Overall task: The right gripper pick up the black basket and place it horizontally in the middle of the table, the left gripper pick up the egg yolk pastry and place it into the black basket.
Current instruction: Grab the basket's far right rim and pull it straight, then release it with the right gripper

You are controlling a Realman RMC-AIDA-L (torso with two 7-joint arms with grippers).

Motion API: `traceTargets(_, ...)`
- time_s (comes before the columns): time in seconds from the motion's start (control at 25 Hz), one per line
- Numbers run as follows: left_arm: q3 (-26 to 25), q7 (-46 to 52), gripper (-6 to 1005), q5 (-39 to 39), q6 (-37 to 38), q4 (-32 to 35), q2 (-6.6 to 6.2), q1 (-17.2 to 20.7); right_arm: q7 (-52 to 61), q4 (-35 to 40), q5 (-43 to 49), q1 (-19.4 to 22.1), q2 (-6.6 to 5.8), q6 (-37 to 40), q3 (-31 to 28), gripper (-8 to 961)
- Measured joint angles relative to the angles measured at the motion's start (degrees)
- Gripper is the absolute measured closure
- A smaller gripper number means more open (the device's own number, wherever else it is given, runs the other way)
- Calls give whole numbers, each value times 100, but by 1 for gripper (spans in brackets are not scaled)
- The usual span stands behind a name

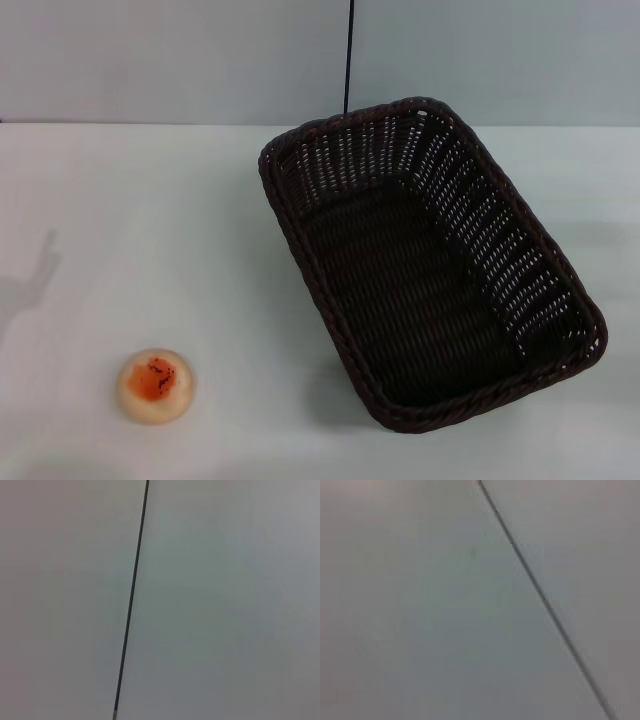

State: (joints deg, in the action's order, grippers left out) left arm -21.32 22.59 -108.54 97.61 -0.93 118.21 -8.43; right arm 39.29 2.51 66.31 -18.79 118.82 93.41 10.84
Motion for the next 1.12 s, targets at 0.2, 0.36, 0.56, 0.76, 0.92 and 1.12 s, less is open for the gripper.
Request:
traceTargets(0.2,-27,0,172,14,10,10,-10,-1,2033,1697,630,165,-20,-72,599,260)
traceTargets(0.36,-39,0,173,31,-2,22,-15,-14,4646,3895,1987,175,-33,-91,678,265)
traceTargets(0.56,-39,0,174,37,15,78,-18,-60,8004,6760,4177,-215,-239,285,1035,272)
traceTargets(0.76,-39,0,176,37,21,90,-18,-84,9722,7945,6206,-1431,-742,1726,1140,279)
traceTargets(0.92,-39,0,177,36,26,85,-18,-88,10276,7525,7954,-2524,-1018,2516,1299,284)
traceTargets(1.12,-39,0,179,35,14,84,-11,-69,10605,6606,8841,-3158,-1028,2315,1887,291)
